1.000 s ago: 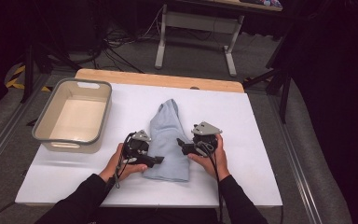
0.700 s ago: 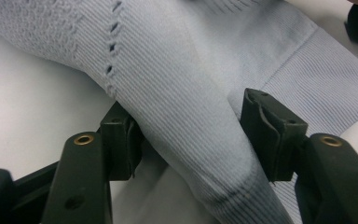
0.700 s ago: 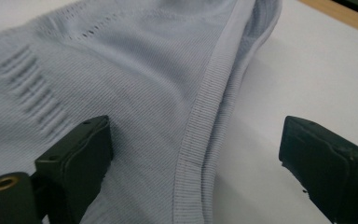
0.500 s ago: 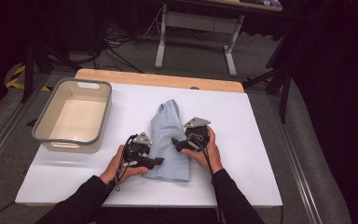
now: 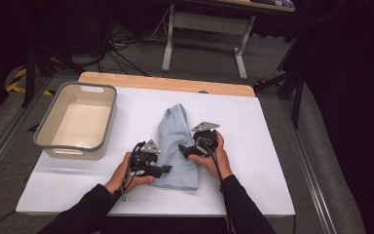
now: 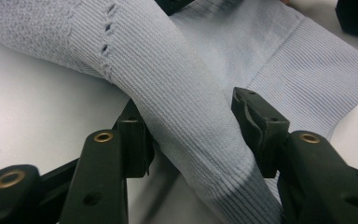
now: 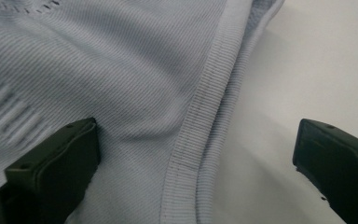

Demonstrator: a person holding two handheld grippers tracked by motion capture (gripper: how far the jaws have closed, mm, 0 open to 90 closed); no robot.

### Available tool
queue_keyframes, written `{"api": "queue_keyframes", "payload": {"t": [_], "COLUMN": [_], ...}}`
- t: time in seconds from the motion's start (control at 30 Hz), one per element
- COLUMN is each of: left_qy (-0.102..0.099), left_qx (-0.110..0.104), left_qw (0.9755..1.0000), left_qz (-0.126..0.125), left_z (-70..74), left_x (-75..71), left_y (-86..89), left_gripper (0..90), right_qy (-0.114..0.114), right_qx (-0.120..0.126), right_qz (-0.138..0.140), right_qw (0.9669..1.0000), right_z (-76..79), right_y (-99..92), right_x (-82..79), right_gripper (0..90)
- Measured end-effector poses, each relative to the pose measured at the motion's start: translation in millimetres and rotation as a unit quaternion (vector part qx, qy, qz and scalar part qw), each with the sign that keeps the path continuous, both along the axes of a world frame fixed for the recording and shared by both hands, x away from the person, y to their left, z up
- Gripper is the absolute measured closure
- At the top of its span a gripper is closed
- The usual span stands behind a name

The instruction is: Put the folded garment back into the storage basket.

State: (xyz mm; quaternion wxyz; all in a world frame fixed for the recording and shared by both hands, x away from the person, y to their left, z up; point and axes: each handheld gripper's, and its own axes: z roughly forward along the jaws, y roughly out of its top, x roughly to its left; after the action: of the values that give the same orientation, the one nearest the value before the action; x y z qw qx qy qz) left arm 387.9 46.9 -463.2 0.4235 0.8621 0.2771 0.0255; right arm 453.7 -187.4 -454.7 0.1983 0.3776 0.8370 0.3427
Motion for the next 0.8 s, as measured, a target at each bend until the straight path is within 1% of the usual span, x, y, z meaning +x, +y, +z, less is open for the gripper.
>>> {"api": "queue_keyframes", "payload": {"t": [0.07,0.17,0.27,0.5,0.57,0.67,0.73,0.8], "left_qy": [-0.001,-0.002,-0.003,-0.006,-0.006,-0.011,-0.015,-0.019], "left_qx": [-0.001,-0.001,-0.001,-0.002,-0.001,0.0,0.002,0.002], "left_qw": [1.0,1.0,1.0,1.0,1.0,0.9999,0.9999,0.9998], "left_qz": [-0.001,-0.001,-0.001,0.0,0.0,0.0,0.001,0.002], "left_z": [-0.2,-0.4,-0.4,-0.8,-0.7,-0.3,0.0,0.2], "left_x": [-0.3,-0.4,-0.6,-1.4,-1.9,-2.7,-4.0,-6.2], "left_y": [-0.2,-0.1,-0.2,-0.7,-0.8,-1.5,-2.2,-3.7], "left_gripper": [51.9,52.0,52.0,52.1,52.3,53.2,53.7,55.4], "right_qy": [0.007,0.009,0.015,0.037,0.038,0.052,0.053,0.061], "right_qx": [0.005,0.006,0.012,0.032,0.031,0.022,0.019,0.017], "right_qz": [0.0,0.0,-0.003,0.003,0.005,0.009,0.011,0.005], "right_qw": [1.0,0.9999,0.9998,0.9988,0.9988,0.9984,0.9984,0.998], "right_z": [-0.4,-0.5,-1.3,-1.8,-1.5,1.3,1.8,2.2], "right_y": [-1.1,-0.9,-1.7,-3.5,-3.7,-2.0,-1.6,-0.3], "right_x": [1.2,1.6,2.2,3.3,4.1,7.9,9.1,11.0], "right_gripper": [0.5,0.6,0.7,6.1,6.1,5.6,4.9,4.4]}}
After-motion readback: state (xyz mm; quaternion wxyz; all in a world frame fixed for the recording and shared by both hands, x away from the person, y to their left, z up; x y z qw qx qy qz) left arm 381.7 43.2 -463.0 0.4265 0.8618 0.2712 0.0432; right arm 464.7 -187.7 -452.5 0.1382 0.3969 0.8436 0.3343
